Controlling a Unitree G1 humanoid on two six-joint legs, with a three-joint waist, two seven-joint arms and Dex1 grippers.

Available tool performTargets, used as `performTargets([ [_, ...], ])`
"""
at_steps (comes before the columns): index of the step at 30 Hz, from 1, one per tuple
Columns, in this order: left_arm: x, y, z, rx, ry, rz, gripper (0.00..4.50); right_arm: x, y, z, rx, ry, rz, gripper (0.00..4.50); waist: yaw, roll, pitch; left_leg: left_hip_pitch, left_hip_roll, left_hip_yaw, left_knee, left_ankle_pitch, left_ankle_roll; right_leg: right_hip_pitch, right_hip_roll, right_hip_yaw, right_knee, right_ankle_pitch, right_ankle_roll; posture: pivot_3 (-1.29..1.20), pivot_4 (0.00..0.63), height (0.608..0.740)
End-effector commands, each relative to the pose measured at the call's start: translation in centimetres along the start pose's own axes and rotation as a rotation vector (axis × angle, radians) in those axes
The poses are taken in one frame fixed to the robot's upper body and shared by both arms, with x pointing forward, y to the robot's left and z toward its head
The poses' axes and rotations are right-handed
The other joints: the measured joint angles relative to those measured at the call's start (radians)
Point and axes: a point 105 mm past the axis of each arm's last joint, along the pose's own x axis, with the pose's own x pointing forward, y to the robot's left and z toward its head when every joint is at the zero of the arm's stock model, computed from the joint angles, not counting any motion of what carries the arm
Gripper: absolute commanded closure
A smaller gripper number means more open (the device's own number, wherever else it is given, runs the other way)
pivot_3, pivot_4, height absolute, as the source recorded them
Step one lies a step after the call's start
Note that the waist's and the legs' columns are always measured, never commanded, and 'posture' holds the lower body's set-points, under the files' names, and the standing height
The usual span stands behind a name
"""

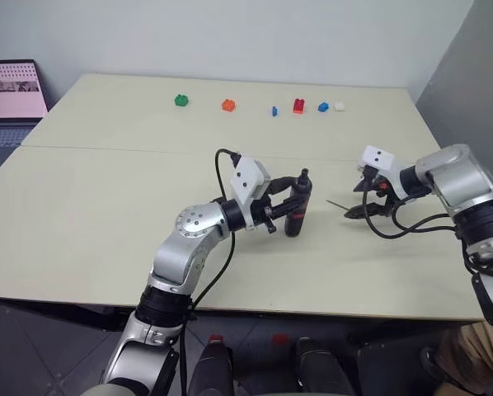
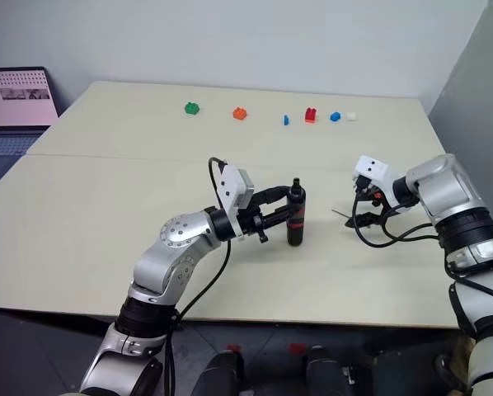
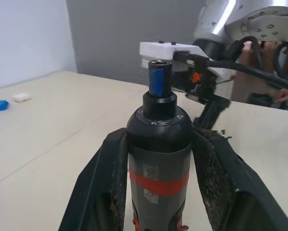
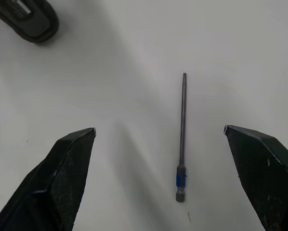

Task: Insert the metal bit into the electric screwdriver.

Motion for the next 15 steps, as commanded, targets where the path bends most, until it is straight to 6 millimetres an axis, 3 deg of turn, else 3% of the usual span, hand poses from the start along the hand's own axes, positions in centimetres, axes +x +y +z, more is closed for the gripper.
performTargets([
  [1, -0.4, 0.3, 3.3, 0.126, -0.115, 0.062, 2.87, -0.9, -0.7, 1.3, -0.031, -0.016, -0.03, 0.0, 0.0, 0.0, 0.0, 0.0, 0.0, 0.0, 0.0, 0.0, 0.0, 0.0, 0.0, 0.0, 0.0, 0.0, 0.0, 0.0, 0.15, 0.74],
  [15, -1.1, 1.0, 1.6, 0.12, -0.087, 0.166, 2.87, 1.6, -2.4, -0.3, -0.054, 0.14, -0.08, 0.0, -0.01, 0.001, 0.0, 0.0, 0.0, 0.0, 0.0, 0.0, -0.001, 0.0, 0.0, 0.0, 0.0, 0.001, -0.001, 0.0, 0.15, 0.74],
])
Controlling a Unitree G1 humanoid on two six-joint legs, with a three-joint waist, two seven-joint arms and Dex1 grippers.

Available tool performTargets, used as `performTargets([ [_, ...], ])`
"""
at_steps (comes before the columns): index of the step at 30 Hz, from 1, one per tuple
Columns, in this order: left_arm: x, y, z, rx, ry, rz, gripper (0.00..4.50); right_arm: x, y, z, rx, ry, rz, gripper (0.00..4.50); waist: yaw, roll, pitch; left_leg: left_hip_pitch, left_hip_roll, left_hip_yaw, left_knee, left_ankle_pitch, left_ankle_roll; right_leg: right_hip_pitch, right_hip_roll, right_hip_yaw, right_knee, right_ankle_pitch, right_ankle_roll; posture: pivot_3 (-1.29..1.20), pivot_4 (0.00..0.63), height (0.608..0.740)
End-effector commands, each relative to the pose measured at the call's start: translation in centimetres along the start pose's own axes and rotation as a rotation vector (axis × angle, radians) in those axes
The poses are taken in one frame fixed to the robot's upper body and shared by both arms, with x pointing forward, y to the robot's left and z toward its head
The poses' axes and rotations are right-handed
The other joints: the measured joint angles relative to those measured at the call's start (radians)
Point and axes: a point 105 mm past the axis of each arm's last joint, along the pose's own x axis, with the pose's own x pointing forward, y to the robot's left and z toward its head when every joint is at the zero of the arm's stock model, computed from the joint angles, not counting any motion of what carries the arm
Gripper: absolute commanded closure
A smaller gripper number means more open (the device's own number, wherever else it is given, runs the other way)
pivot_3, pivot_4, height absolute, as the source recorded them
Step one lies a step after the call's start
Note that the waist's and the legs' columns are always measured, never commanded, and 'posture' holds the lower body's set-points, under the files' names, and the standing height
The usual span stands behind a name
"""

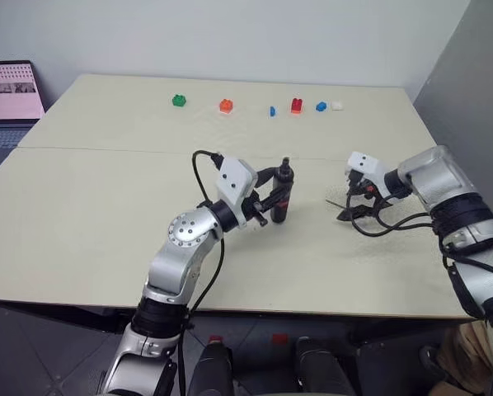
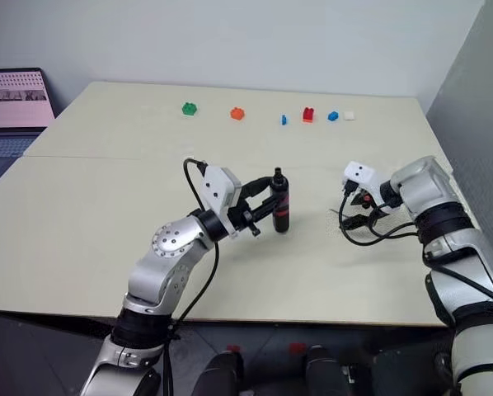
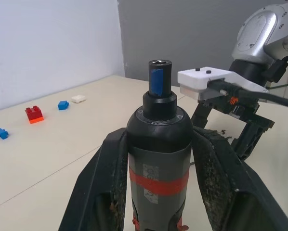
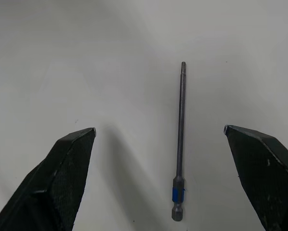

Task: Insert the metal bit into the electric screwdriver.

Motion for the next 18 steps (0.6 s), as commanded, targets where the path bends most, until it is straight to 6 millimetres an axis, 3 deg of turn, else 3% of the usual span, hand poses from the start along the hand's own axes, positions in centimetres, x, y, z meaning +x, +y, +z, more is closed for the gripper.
performTargets([
  [1, 0.3, -0.2, 1.9, 0.065, -0.079, 0.003, 2.87, -0.4, -1.2, 0.1, -0.05, 0.052, -0.062, 0.0, -0.001, 0.0, 0.0, 0.0, 0.0, 0.0, 0.0, 0.0, 0.0, 0.0, 0.0, 0.0, 0.0, 0.0, 0.0, 0.0, 0.15, 0.74],
  [8, 0.5, -0.6, 1.9, 0.084, -0.085, -0.001, 2.87, 0.4, -1.6, -0.6, -0.072, 0.146, -0.068, 0.0, -0.01, 0.0, 0.0, 0.0, 0.0, 0.0, -0.001, 0.0, 0.0, 0.0, 0.0, 0.0, 0.0, 0.001, -0.001, 0.0, 0.15, 0.74],
  [11, 0.5, -0.6, 1.9, 0.093, -0.086, 0.0, 2.87, 0.7, -1.6, -0.5, -0.077, 0.164, -0.061, 0.45, -0.011, 0.0, 0.0, 0.001, 0.0, 0.0, 0.0, 0.0, -0.001, 0.0, 0.0, 0.0, 0.0, 0.001, -0.001, 0.0, 0.15, 0.74],
  [18, 0.3, -0.5, 1.6, 0.105, -0.078, 0.016, 2.87, 1.4, -1.5, -0.7, -0.097, 0.198, -0.066, 2.13, -0.013, 0.0, 0.0, 0.003, 0.0, 0.0, 0.0, 0.002, -0.004, 0.002, 0.0, 0.0, 0.001, 0.001, 0.003, 0.0, 0.15, 0.74],
])
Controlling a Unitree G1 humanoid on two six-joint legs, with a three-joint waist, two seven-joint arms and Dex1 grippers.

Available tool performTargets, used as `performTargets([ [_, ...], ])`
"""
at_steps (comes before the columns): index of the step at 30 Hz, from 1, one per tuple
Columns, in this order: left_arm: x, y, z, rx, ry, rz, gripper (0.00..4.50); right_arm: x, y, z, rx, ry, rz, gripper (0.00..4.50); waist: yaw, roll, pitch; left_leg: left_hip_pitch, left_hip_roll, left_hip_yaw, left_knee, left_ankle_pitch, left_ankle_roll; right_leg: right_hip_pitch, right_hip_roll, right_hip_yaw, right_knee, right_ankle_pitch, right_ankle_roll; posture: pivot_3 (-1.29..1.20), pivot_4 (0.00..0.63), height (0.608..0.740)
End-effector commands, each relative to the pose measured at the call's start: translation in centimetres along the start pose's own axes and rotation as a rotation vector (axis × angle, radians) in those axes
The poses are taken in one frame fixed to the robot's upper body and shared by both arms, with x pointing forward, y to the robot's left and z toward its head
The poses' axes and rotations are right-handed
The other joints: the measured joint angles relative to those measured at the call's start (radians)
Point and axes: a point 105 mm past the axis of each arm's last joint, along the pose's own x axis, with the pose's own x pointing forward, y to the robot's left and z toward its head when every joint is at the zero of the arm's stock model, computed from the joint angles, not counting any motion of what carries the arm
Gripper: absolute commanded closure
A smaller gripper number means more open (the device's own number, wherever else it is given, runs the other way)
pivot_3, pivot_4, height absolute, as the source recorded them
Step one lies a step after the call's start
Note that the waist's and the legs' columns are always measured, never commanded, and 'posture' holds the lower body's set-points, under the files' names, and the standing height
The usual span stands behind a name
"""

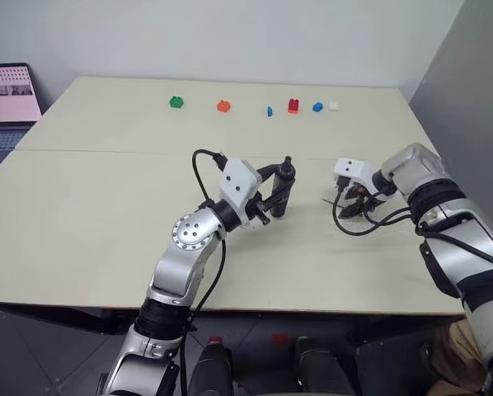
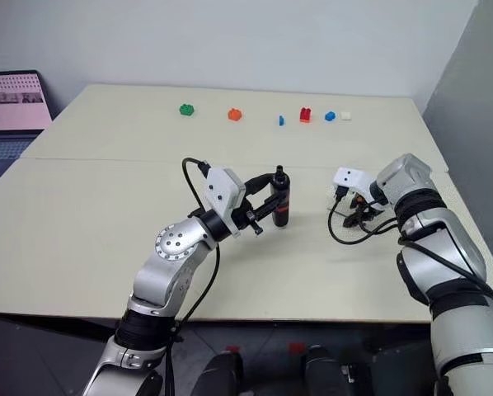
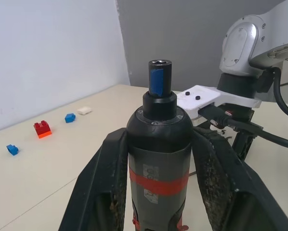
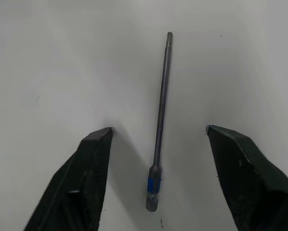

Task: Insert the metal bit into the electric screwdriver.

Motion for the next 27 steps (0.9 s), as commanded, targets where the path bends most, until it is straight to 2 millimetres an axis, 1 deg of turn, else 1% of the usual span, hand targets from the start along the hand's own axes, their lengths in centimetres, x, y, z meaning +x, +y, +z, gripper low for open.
performTargets([
  [1, 0.1, -0.1, 1.5, 0.044, -0.062, 0.004, 2.87, 0.2, -0.4, -1.0, -0.003, 0.057, -0.036, 2.28, 0.0, 0.0, 0.0, 0.0, 0.0, 0.0, 0.0, 0.001, -0.001, 0.0, 0.0, 0.0, 0.0, 0.0, 0.0, 0.0, 0.15, 0.74],
  [2, 0.0, -0.1, 1.5, 0.045, -0.061, 0.005, 2.87, 0.2, -0.4, -1.1, -0.011, 0.063, -0.035, 2.62, 0.0, 0.0, 0.0, 0.0, 0.0, 0.0, 0.0, 0.002, -0.003, 0.0, 0.0, 0.0, 0.0, 0.0, 0.0, 0.0, 0.15, 0.74],
  [4, 0.0, 0.0, 1.5, 0.046, -0.06, 0.007, 2.87, 0.3, -0.4, -1.2, -0.021, 0.072, -0.037, 2.89, 0.0, 0.0, 0.0, 0.0, 0.0, 0.0, 0.0, 0.002, -0.003, 0.0, 0.0, 0.0, 0.0, 0.001, 0.0, 0.0, 0.15, 0.74],
  [6, 0.0, 0.0, 1.5, 0.049, -0.058, 0.009, 2.87, 0.4, -0.3, -1.1, -0.025, 0.07, -0.036, 3.47, 0.0, 0.0, 0.0, 0.0, 0.0, 0.0, 0.0, 0.003, -0.004, 0.0, 0.0, 0.001, 0.0, 0.001, 0.0, 0.0, 0.15, 0.74],
  [10, 0.0, 0.0, 1.4, 0.05, -0.057, 0.012, 2.87, 0.5, -0.3, -0.9, -0.027, 0.059, -0.038, 4.41, 0.0, 0.0, 0.0, 0.001, 0.0, 0.0, 0.0, 0.003, -0.004, 0.0, 0.0, 0.001, 0.001, 0.001, 0.0, 0.0, 0.15, 0.74],
  [11, 0.0, 0.1, 1.5, 0.05, -0.057, 0.013, 2.87, 0.5, -0.3, -0.8, -0.025, 0.054, -0.038, 4.5, 0.0, 0.0, 0.0, 0.001, 0.0, 0.0, 0.0, 0.003, -0.004, 0.0, 0.0, 0.001, 0.001, 0.001, 0.0, 0.0, 0.15, 0.74],
  [14, -0.1, 0.3, 1.5, 0.051, -0.056, 0.025, 2.87, 0.2, -0.5, -0.3, -0.007, 0.003, -0.049, 4.5, -0.001, 0.0, 0.0, 0.001, 0.0, 0.0, 0.0, 0.003, -0.004, 0.0, 0.0, 0.001, 0.001, 0.001, 0.0, 0.0, 0.15, 0.74],
  [19, -0.3, 0.7, 1.8, 0.046, -0.063, 0.047, 2.87, -1.0, -1.0, 1.3, 0.025, -0.143, -0.063, 4.5, -0.003, 0.0, 0.0, 0.0, 0.0, 0.0, -0.001, 0.003, -0.004, -0.001, 0.0, 0.001, 0.001, 0.002, 0.001, 0.0, 0.15, 0.74],
  [22, -0.5, 1.0, 2.1, 0.047, -0.071, 0.068, 2.87, -2.5, -1.5, 3.0, 0.045, -0.278, -0.093, 4.5, -0.003, 0.001, 0.001, 0.0, 0.0, 0.0, -0.002, 0.003, -0.004, -0.002, 0.0, 0.001, 0.0, 0.002, 0.001, 0.0, 0.15, 0.74],
  [24, -0.6, 1.3, 2.4, 0.037, -0.078, 0.092, 2.87, -4.1, -1.9, 4.1, 0.076, -0.4, -0.13, 4.5, -0.003, 0.003, 0.002, -0.001, 0.0, 0.0, -0.003, 0.003, -0.004, -0.002, 0.0, 0.001, 0.0, 0.001, 0.001, 0.0, 0.15, 0.74],
  [27, -1.0, 1.3, 2.8, 0.014, -0.087, 0.11, 2.87, -6.3, -1.6, 5.2, 0.122, -0.58, -0.185, 4.5, -0.002, 0.003, 0.002, -0.002, 0.0, 0.0, -0.004, 0.003, -0.004, -0.002, 0.0, 0.001, -0.001, 0.001, 0.001, 0.0, 0.15, 0.74],
])
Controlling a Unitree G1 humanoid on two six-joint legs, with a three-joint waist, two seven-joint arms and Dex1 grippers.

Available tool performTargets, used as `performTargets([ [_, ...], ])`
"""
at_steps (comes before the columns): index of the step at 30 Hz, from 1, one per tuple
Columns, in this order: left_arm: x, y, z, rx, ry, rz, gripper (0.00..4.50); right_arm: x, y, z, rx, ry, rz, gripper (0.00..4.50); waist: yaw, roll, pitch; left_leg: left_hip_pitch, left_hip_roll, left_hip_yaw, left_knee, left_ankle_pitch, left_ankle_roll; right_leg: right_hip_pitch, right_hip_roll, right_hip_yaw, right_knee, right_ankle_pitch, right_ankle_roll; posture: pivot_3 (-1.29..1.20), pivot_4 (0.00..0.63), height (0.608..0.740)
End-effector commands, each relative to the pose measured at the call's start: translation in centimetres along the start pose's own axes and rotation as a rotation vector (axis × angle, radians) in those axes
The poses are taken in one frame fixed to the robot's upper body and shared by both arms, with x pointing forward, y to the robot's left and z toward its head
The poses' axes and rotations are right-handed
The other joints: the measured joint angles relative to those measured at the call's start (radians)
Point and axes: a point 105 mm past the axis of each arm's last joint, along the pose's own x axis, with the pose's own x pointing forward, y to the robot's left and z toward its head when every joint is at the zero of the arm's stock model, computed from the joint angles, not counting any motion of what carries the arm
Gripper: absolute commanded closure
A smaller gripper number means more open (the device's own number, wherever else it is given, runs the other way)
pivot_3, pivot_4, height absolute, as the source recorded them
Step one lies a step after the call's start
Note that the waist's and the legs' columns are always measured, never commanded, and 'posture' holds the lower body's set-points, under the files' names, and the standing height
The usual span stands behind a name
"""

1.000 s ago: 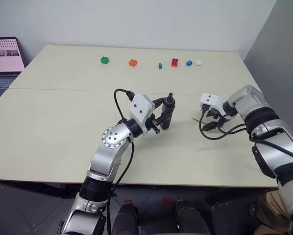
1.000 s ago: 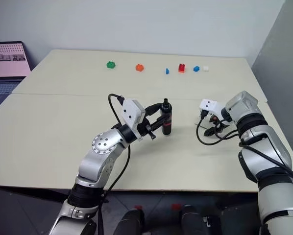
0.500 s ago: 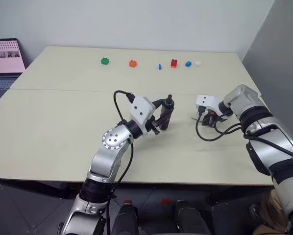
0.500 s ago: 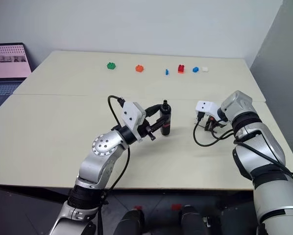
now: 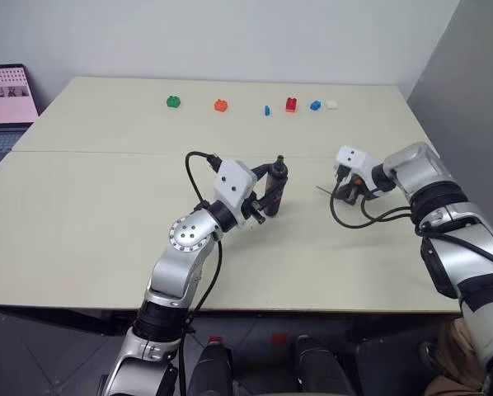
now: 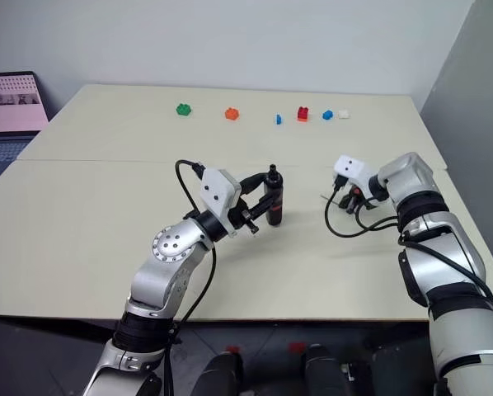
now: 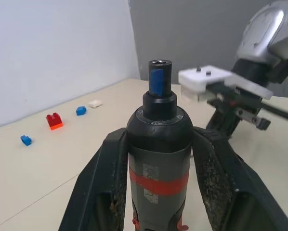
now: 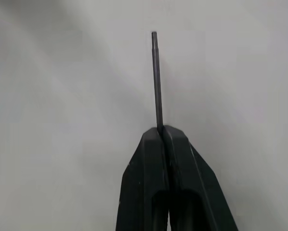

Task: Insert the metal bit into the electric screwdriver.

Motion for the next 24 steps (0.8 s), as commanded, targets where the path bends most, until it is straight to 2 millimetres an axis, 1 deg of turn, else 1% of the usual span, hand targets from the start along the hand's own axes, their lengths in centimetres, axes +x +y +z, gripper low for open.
performTargets([
  [1, -0.5, 0.0, 3.0, -0.008, -0.102, 0.032, 2.87, -3.3, 0.2, 3.3, 0.049, -0.283, -0.092, 4.5, 0.001, 0.0, 0.0, 0.0, 0.0, -0.001, 0.0, 0.0, 0.0, 0.0, 0.0, 0.0, 0.0, 0.0, 0.0, 0.0, 0.15, 0.74],
  [4, -0.8, -0.2, 3.3, -0.045, -0.099, 0.044, 2.87, -4.7, 1.7, 3.8, 0.098, -0.406, -0.128, 4.5, 0.006, 0.0, 0.0, -0.002, 0.0, -0.002, -0.001, 0.0, 0.0, 0.0, 0.0, -0.002, -0.001, 0.0, 0.0, 0.0, 0.15, 0.74],
  [7, -1.0, -0.6, 3.6, -0.076, -0.093, 0.038, 2.87, -6.1, 3.0, 5.1, 0.187, -0.599, -0.164, 4.5, 0.006, 0.0, 0.0, -0.003, 0.0, -0.002, 0.0, 0.0, 0.0, -0.001, 0.0, -0.002, -0.001, 0.0, 0.0, 0.0, 0.15, 0.74],
  [9, -1.0, -0.8, 3.1, -0.079, -0.074, 0.036, 2.87, -6.9, 4.0, 6.3, 0.199, -0.762, -0.174, 4.5, 0.002, 0.0, 0.0, -0.004, 0.0, -0.002, 0.001, 0.0, 0.0, -0.001, 0.0, -0.002, -0.001, -0.001, 0.001, 0.0, 0.15, 0.74],
  [13, -0.9, -0.8, 2.4, -0.076, -0.057, 0.04, 2.87, -7.6, 4.6, 7.7, 0.292, -0.906, -0.196, 4.5, 0.0, 0.0, 0.0, -0.002, 0.0, -0.002, 0.002, 0.0, 0.0, 0.0, 0.0, -0.002, 0.0, -0.001, 0.0, 0.0, 0.15, 0.74],
  [14, -0.8, -0.8, 2.2, -0.076, -0.052, 0.046, 2.87, -7.8, 5.0, 8.4, 0.307, -0.964, -0.178, 4.5, 0.0, 0.0, 0.0, -0.002, 0.0, -0.002, 0.002, 0.0, 0.0, 0.0, 0.0, -0.001, 0.0, -0.001, -0.001, 0.0, 0.15, 0.74],
  [16, -0.6, -0.8, 1.8, -0.072, -0.043, 0.054, 2.87, -7.7, 5.7, 9.1, 0.313, -1.011, -0.16, 4.5, 0.0, 0.0, 0.0, -0.002, 0.0, -0.002, 0.003, 0.001, 0.001, 0.0, 0.0, -0.001, 0.0, -0.001, -0.003, 0.0, 0.15, 0.74],
  [18, -0.5, -0.8, 1.5, -0.069, -0.037, 0.062, 2.87, -7.5, 6.1, 9.4, 0.319, -1.028, -0.152, 4.5, 0.0, 0.0, 0.0, -0.002, 0.0, -0.002, 0.003, 0.001, 0.001, 0.0, 0.0, -0.001, 0.0, -0.001, -0.003, 0.0, 0.15, 0.74],
  [24, -0.3, -0.7, 0.9, -0.053, -0.028, 0.108, 2.87, -7.5, 6.7, 10.2, 0.328, -1.063, -0.157, 4.5, 0.003, 0.0, 0.0, -0.003, 0.0, -0.002, 0.002, 0.001, 0.001, 0.0, 0.0, -0.001, -0.001, 0.0, 0.0, 0.0, 0.15, 0.74],
])
